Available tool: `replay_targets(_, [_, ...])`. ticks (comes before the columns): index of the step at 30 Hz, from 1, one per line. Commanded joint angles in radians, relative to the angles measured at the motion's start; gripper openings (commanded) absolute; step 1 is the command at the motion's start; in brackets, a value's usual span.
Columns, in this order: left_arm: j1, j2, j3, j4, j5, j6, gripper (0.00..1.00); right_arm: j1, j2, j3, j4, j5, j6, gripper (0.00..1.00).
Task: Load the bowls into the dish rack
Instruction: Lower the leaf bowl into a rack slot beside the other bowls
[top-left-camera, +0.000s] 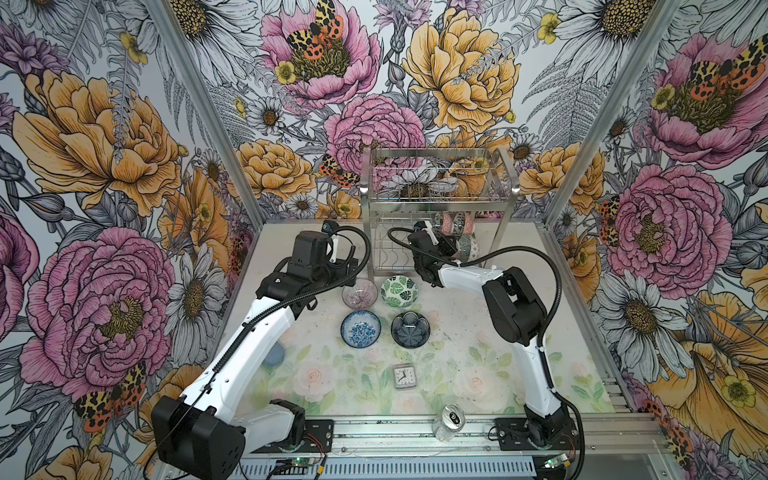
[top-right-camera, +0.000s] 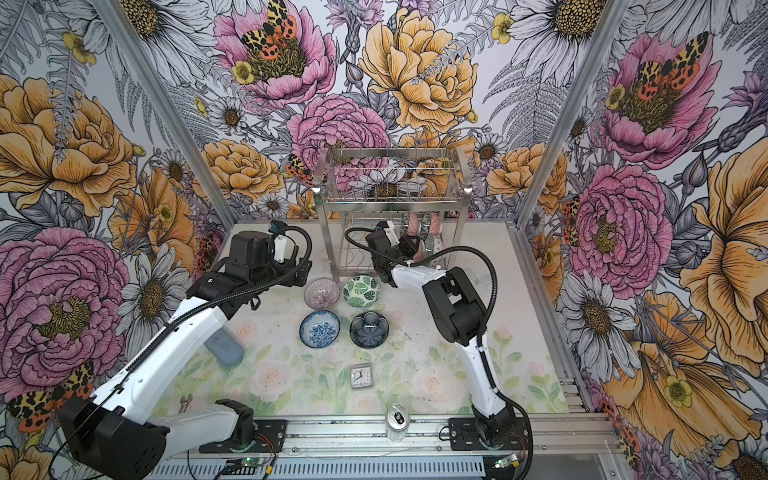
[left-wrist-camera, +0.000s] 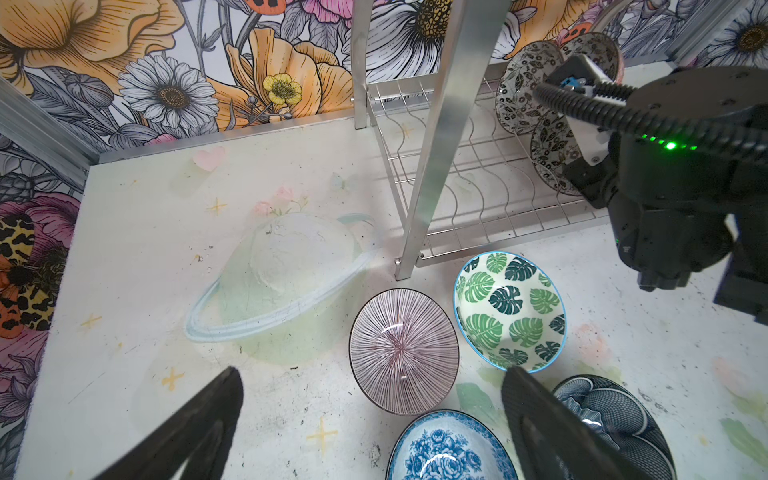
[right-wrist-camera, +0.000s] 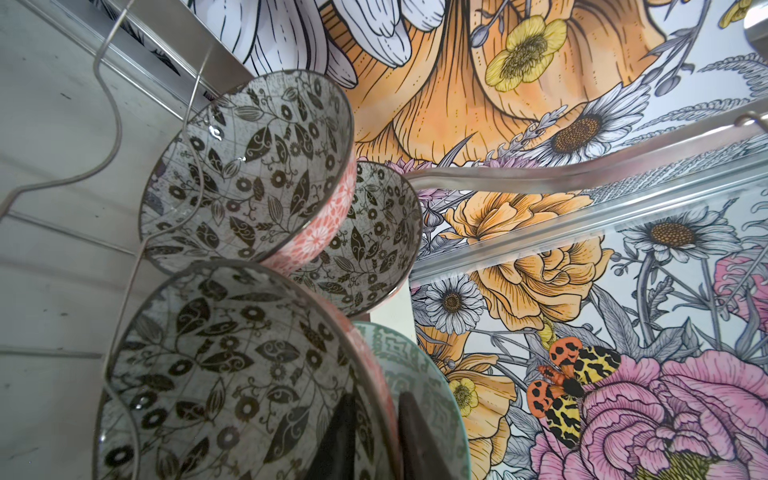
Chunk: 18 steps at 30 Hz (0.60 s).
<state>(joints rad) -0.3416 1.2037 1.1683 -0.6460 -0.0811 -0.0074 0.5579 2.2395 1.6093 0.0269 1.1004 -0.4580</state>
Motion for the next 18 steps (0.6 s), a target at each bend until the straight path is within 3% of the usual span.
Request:
replay_targets(1, [0.014,-0.014,-0.010,0.032,0.026,0.007,0.99,0.004,-0.026,0.020,-0.029,-0.030,0.041,0.23])
replay_targets(13, [0.014,-0.013,-0.010,0.033,0.034,0.006,0.99,0.004,-0.069,0.005,-0.050,-0.054,0.069,0.34])
replay_targets(15, [0.014,-0.014,-0.008,0.031,0.036,0.007,0.99,0.004,-0.084,0.000,-0.056,-0.065,0.071,0.41])
replay_targets(18, [0.015,-0.018,-0.010,0.031,0.039,0.007,0.99,0.007,-0.112,-0.016,-0.063,-0.109,0.082,0.69])
